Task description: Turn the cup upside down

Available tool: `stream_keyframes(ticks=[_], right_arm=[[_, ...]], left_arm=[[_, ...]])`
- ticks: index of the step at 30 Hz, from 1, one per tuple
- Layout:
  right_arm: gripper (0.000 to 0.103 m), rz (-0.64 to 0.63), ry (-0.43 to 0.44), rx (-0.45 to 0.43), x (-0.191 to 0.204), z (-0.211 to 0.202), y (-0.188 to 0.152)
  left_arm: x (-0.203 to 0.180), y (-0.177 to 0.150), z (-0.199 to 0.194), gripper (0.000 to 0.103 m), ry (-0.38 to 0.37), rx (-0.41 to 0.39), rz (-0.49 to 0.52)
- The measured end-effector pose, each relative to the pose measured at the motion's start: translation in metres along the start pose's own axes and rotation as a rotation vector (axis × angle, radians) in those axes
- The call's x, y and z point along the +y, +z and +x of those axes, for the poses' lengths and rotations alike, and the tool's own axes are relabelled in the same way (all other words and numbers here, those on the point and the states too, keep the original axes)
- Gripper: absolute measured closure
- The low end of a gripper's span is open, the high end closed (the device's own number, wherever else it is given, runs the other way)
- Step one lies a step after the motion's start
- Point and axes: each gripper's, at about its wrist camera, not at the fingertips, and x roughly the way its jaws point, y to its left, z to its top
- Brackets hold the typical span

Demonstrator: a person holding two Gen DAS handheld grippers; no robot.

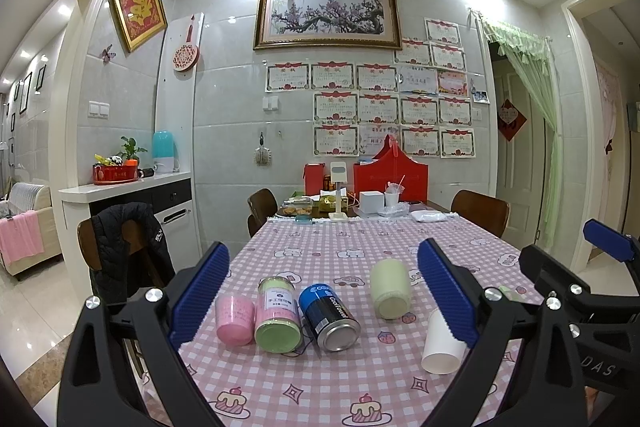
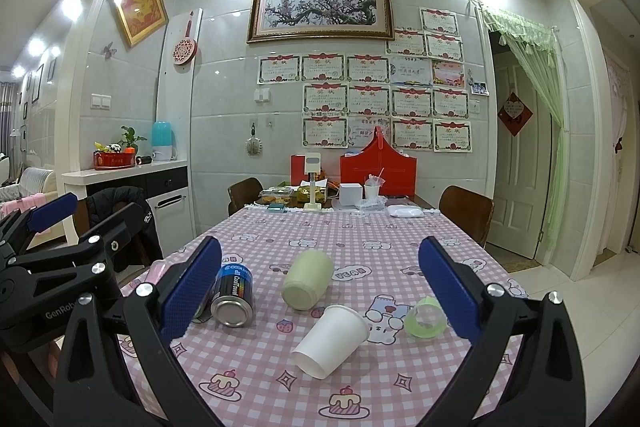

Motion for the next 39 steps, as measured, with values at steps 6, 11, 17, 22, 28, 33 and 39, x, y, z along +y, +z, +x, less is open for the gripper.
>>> stream_keyframes(ticks=[6, 11, 17, 22, 28, 33, 39], right_arm=[[0.008, 0.002, 0.0, 0.003, -0.002, 0.0, -0.001], [0.008, 0.001, -0.003, 0.007, -0.002, 0.001, -0.001], [0.008, 0.004, -0.013, 0.025, -0.007, 0.005, -0.005], [0.008, 0.013, -0.033, 0.058, -0.018, 0.014, -0.013], [0.008, 0.032, -0.061, 0.125, -0.038, 0.033, -0.032], [0.008, 0.071, -0.1, 0.207, -0.069, 0.052, -0.058], [0.008, 0.112, -0.136, 0.265, -0.098, 0.062, -0.074]], left_arm=[[-0.001, -0.001, 0.001, 0.009, 0.001, 0.004, 0.001], [-0.003, -0.002, 0.003, 0.009, -0.003, 0.012, 0.003], [-0.009, -0.006, 0.013, 0.009, -0.017, 0.047, 0.005], [-0.016, -0.014, 0.029, 0.009, -0.048, 0.112, -0.004], [-0.037, -0.038, 0.065, 0.009, -0.09, 0.238, 0.014], [-0.061, -0.064, 0.099, 0.009, -0.161, 0.348, 0.032], [-0.091, -0.093, 0.132, 0.009, -0.23, 0.436, 0.024]])
